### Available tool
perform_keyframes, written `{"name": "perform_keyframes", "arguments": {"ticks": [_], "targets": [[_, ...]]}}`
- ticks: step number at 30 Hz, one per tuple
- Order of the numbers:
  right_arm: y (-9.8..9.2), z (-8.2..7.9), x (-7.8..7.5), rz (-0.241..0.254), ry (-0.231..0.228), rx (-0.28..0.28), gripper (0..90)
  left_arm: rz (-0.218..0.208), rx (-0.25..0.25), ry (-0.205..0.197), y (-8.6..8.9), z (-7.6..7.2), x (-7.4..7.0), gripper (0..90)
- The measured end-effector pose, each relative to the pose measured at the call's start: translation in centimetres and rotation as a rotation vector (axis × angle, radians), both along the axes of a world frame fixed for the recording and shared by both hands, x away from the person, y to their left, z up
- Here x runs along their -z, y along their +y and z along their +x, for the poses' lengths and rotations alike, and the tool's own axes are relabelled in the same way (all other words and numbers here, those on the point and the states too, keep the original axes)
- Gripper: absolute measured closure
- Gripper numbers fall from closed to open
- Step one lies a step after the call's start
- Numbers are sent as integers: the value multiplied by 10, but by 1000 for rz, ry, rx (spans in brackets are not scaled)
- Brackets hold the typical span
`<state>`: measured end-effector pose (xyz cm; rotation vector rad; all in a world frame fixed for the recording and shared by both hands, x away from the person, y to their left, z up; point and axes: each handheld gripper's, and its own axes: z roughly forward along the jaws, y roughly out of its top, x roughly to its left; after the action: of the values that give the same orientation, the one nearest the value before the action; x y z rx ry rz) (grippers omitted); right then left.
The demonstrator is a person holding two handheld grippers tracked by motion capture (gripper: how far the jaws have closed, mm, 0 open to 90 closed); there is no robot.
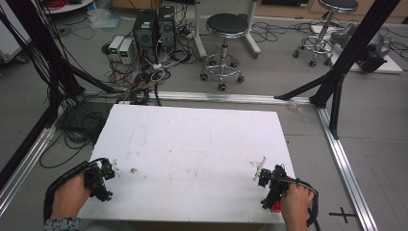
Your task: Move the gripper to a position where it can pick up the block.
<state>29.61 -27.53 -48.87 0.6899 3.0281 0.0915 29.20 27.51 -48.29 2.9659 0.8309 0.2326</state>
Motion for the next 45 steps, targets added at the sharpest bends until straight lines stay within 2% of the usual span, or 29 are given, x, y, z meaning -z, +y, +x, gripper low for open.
{"name": "perform_keyframes", "arguments": {"ticks": [13,17,23,26,32,43,45], "targets": [[-2,-1,-6,10,-29,-4,8,-2,6,-6,-1,1,-1,225],[-2,-1,-5,8,-23,0,8,-3,6,-4,0,1,-1,226],[-3,-1,-5,6,-18,-16,8,-7,2,-9,0,0,-1,225],[-4,-2,-6,9,-25,-23,8,-7,16,-13,-2,0,-1,226],[-3,-2,-6,12,-33,-39,8,-10,9,-11,-2,0,-2,225],[-6,-5,-9,1,-49,-102,8,-11,6,-14,-2,-1,-1,226],[-8,-7,-10,0,-66,-135,8,-9,7,-13,-2,0,-1,226]]}}
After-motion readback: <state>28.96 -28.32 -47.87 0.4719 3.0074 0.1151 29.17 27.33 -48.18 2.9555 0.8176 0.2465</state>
